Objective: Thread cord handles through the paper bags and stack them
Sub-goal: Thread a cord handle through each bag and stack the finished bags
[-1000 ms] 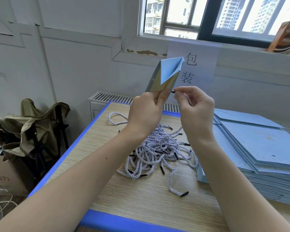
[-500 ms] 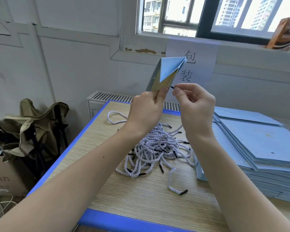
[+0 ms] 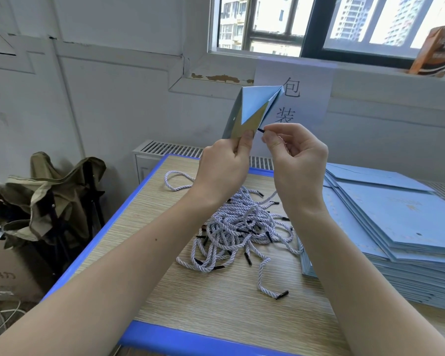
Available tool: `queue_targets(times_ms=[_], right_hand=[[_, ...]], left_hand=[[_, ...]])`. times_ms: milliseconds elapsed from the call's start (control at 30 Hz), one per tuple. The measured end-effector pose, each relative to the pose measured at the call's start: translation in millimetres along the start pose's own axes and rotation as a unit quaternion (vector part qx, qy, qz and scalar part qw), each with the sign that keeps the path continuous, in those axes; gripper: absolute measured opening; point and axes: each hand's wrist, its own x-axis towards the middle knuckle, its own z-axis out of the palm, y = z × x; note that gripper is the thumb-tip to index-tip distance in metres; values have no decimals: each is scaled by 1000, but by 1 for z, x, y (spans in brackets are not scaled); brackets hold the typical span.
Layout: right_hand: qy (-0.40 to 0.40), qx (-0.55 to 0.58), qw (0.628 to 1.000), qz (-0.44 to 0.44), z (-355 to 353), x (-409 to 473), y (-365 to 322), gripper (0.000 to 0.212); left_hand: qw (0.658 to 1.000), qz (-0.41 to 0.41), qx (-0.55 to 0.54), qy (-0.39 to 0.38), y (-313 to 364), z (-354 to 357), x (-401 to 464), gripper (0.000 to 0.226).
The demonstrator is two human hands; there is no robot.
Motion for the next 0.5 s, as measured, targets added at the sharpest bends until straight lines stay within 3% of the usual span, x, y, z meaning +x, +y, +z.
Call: queue_targets(times_ms=[500], right_hand=[[-8,-26,999,17,3,2,3,12]], left_hand=[[1000,-10,-5,5,-2,1,2,60]])
